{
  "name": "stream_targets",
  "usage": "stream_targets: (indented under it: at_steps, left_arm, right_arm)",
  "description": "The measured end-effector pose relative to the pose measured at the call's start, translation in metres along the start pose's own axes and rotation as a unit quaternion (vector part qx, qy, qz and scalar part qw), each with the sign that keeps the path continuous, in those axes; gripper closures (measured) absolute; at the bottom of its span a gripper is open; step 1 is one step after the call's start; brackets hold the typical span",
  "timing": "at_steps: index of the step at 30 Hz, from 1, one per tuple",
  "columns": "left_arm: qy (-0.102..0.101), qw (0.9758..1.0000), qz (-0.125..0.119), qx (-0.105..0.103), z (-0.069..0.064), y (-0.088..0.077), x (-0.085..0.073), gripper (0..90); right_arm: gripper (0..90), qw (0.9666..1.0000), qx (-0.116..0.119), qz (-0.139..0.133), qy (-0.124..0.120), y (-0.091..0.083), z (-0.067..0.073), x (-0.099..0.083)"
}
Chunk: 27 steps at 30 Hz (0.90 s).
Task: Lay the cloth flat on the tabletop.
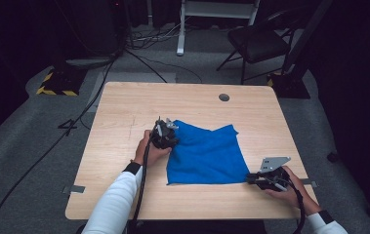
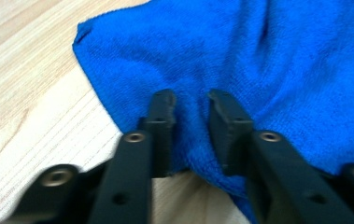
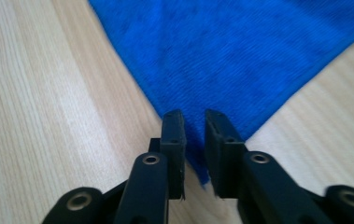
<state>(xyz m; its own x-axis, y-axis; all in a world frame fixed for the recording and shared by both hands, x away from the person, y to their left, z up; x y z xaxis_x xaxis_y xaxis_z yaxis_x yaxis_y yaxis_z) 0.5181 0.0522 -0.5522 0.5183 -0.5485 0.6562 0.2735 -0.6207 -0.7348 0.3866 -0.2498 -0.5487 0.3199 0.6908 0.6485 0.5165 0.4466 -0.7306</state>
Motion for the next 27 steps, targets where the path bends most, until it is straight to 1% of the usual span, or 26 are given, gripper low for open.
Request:
stream_targets:
  at_steps: [1, 2, 3, 4, 5, 6, 7, 8, 9, 10, 11, 12, 13, 14, 15, 17, 18, 19, 20, 21, 22, 23, 25, 26, 27]
  left_arm:
    - [-0.007, 0.9999, -0.013, 0.000, 0.001, -0.003, 0.003, 59.5]
    - [-0.012, 0.9996, -0.025, -0.007, 0.001, -0.005, 0.006, 56.1]
    - [-0.011, 0.9995, -0.029, -0.007, 0.002, -0.006, 0.008, 53.9]
    - [-0.010, 0.9995, -0.030, 0.004, 0.005, -0.007, 0.010, 51.8]
    - [-0.013, 0.9993, -0.033, 0.015, 0.007, -0.007, 0.012, 49.0]
    - [-0.013, 0.9992, -0.032, 0.018, 0.010, -0.008, 0.013, 48.2]
    - [-0.015, 0.9991, -0.032, 0.020, 0.012, -0.007, 0.015, 48.2]
    - [-0.018, 0.9989, -0.033, 0.028, 0.016, -0.006, 0.017, 47.5]
    - [-0.024, 0.9985, -0.035, 0.036, 0.021, -0.005, 0.018, 46.2]
    - [-0.031, 0.9982, -0.037, 0.036, 0.023, -0.004, 0.019, 46.3]
    - [-0.035, 0.9979, -0.036, 0.040, 0.028, -0.001, 0.020, 46.4]
    - [-0.033, 0.9979, -0.031, 0.047, 0.031, 0.000, 0.021, 46.5]
    - [-0.033, 0.9979, -0.027, 0.048, 0.034, 0.004, 0.022, 46.8]
    - [-0.034, 0.9980, -0.027, 0.046, 0.035, 0.005, 0.022, 48.2]
    - [-0.033, 0.9981, -0.025, 0.045, 0.037, 0.008, 0.023, 48.3]
    - [-0.032, 0.9982, -0.018, 0.047, 0.039, 0.013, 0.023, 50.3]
    - [-0.030, 0.9986, -0.014, 0.043, 0.039, 0.015, 0.024, 51.7]
    - [-0.028, 0.9988, -0.012, 0.040, 0.038, 0.017, 0.024, 57.5]
    - [-0.021, 0.9990, -0.007, 0.039, 0.037, 0.018, 0.023, 60.8]
    - [-0.019, 0.9991, -0.005, 0.038, 0.036, 0.020, 0.023, 63.0]
    - [-0.014, 0.9993, -0.004, 0.033, 0.035, 0.021, 0.023, 67.4]
    - [-0.008, 0.9994, -0.001, 0.033, 0.034, 0.020, 0.023, 71.7]
    - [-0.002, 0.9993, 0.003, 0.036, 0.034, 0.020, 0.022, 77.9]
    - [-0.003, 0.9994, 0.003, 0.034, 0.034, 0.020, 0.022, 80.9]
    - [-0.003, 0.9994, 0.002, 0.036, 0.034, 0.019, 0.021, 82.2]
  right_arm:
    - [72.4, 0.9999, -0.006, -0.008, 0.006, -0.003, -0.004, 0.004]
    - [69.5, 0.9994, -0.015, -0.021, 0.022, -0.006, -0.010, 0.010]
    - [68.7, 0.9988, -0.020, -0.031, 0.032, -0.009, -0.015, 0.015]
    - [67.0, 0.9982, -0.027, -0.038, 0.038, -0.011, -0.020, 0.018]
    - [64.5, 0.9973, -0.042, -0.042, 0.044, -0.012, -0.027, 0.022]
    - [64.4, 0.9960, -0.058, -0.045, 0.050, -0.011, -0.034, 0.027]
    - [63.8, 0.9949, -0.068, -0.049, 0.056, -0.011, -0.041, 0.031]
    - [62.3, 0.9934, -0.076, -0.057, 0.065, -0.009, -0.049, 0.037]
    - [59.6, 0.9913, -0.086, -0.062, 0.078, -0.007, -0.057, 0.043]
    - [58.9, 0.9888, -0.098, -0.062, 0.093, -0.001, -0.067, 0.049]
    - [58.3, 0.9880, -0.101, -0.062, 0.099, 0.003, -0.072, 0.054]
    - [57.7, 0.9864, -0.114, -0.062, 0.101, 0.010, -0.080, 0.061]
    - [57.2, 0.9853, -0.122, -0.063, 0.102, 0.014, -0.085, 0.066]
    - [55.3, 0.9840, -0.125, -0.062, 0.111, 0.022, -0.091, 0.074]
    - [54.9, 0.9837, -0.125, -0.060, 0.114, 0.027, -0.094, 0.078]
    - [53.5, 0.9828, -0.133, -0.053, 0.117, 0.042, -0.103, 0.088]
    - [53.1, 0.9825, -0.134, -0.047, 0.120, 0.050, -0.105, 0.092]
    - [52.8, 0.9825, -0.134, -0.043, 0.122, 0.058, -0.108, 0.096]
    - [52.8, 0.9822, -0.139, -0.039, 0.121, 0.064, -0.110, 0.099]
    - [52.7, 0.9818, -0.147, -0.032, 0.116, 0.070, -0.112, 0.101]
    - [52.7, 0.9820, -0.147, -0.029, 0.115, 0.076, -0.112, 0.103]
    - [52.8, 0.9828, -0.144, -0.022, 0.113, 0.081, -0.110, 0.103]
    - [53.1, 0.9836, -0.152, -0.003, 0.097, 0.091, -0.107, 0.101]
    - [53.0, 0.9844, -0.148, 0.002, 0.094, 0.094, -0.105, 0.099]
    - [52.5, 0.9844, -0.148, 0.004, 0.095, 0.096, -0.103, 0.098]
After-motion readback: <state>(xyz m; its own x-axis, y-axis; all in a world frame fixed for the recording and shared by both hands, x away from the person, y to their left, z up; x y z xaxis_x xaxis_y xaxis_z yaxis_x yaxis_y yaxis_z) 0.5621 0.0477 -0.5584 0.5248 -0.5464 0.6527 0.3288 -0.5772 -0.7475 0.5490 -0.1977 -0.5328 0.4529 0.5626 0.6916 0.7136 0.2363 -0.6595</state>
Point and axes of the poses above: each handheld gripper's, and its own axes: y roughly forward along the jaws, x roughly out of its top, z roughly to its left, the point moved 9 cm from there along y, roughly forward along the jaws, and after that the axes turned 14 degrees about -x, right-handed, at the moved point
